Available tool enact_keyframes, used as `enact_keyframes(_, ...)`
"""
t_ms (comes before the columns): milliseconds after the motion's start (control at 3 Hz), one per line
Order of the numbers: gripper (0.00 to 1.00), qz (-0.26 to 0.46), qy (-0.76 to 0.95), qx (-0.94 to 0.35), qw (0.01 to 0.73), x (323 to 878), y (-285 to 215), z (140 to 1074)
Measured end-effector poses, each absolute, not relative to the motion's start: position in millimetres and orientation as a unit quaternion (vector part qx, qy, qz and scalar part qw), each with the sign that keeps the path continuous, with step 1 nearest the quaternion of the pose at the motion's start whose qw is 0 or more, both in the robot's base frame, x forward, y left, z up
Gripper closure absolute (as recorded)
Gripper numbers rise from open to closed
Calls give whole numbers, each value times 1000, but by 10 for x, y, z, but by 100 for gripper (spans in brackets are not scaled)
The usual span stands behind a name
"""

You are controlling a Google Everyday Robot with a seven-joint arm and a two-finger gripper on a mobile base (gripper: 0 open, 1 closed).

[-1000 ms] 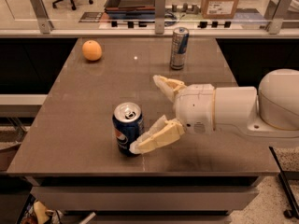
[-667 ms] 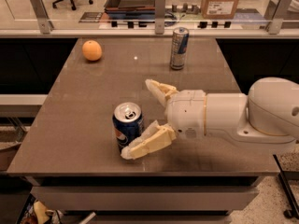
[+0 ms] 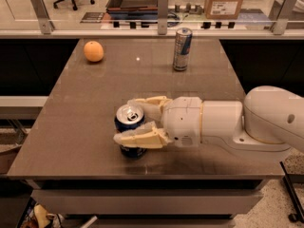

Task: Move pepsi can near orange

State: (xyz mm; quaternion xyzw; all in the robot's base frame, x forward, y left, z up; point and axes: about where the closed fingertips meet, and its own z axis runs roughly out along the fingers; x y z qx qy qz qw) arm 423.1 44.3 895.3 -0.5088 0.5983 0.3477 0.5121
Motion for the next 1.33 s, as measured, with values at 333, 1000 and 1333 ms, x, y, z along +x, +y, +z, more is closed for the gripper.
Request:
enact_keyframes(333, 63, 347, 597, -511, 512, 4217, 463, 8970)
enact_keyframes(1000, 100, 344, 594, -516, 512, 4190, 504, 9004)
enact_keyframes(1333, 100, 340, 594, -517, 515, 4272, 575, 9111)
